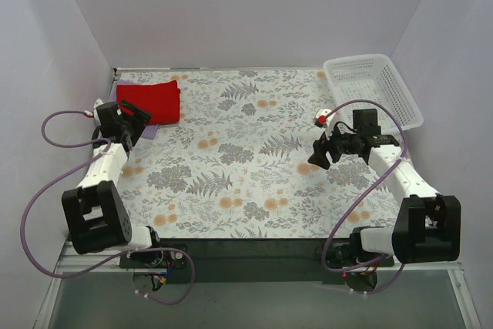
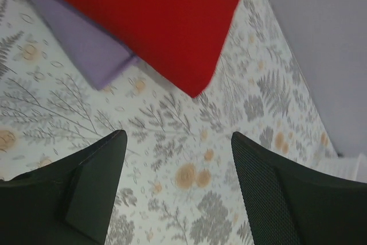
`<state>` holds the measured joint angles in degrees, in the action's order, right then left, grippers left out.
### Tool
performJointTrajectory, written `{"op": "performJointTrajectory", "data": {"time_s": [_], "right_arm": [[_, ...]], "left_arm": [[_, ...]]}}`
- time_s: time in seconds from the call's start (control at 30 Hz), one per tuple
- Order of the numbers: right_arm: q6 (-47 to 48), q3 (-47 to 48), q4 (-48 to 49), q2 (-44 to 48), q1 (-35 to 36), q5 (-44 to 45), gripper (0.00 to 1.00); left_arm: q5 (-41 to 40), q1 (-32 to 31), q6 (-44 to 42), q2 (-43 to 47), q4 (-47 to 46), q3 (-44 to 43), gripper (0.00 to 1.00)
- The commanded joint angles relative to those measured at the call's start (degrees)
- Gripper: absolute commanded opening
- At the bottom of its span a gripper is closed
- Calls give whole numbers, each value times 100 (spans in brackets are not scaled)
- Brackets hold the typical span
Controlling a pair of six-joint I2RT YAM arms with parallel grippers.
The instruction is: Fold and stack the t-shirts
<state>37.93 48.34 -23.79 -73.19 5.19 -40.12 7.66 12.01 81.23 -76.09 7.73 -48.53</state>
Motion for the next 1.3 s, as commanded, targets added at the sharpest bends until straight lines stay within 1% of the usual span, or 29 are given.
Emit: {"op": "performJointTrajectory", "data": {"time_s": [0.0, 0.07, 0.1, 0.3, 0.47, 0.8, 0.83, 1.13, 1.27], "right_arm": [[126, -158, 279, -2, -27, -13, 75], [153, -149, 270, -125, -36, -101, 75], [153, -132, 261, -152, -36, -136, 75], [250, -79, 103, -257, -27, -321, 75], [311, -44, 50, -257, -36, -348, 75], [364, -44, -11, -345, -36, -321, 75], [381, -44, -11, -371, -36, -286, 75], [373, -44, -11, -416, -36, -286, 75], [373, -44, -11, -442, -36, -268, 75]], "left_arm": [[-598, 266, 666, -563, -876, -270, 71], [-687, 345, 657, -966, -1079, -446, 70], [-896, 389, 648, -1073, -1150, -507, 70], [-1109, 644, 534, -1863, -1300, -886, 69], [-1144, 811, 482, -2251, -1326, -1009, 68], [-1047, 864, 341, -2840, -1344, -1474, 66], [-1039, 882, 315, -2963, -1335, -1562, 63], [-951, 926, 297, -3201, -1353, -1650, 55], [-872, 935, 235, -3280, -1370, -1703, 40]]}}
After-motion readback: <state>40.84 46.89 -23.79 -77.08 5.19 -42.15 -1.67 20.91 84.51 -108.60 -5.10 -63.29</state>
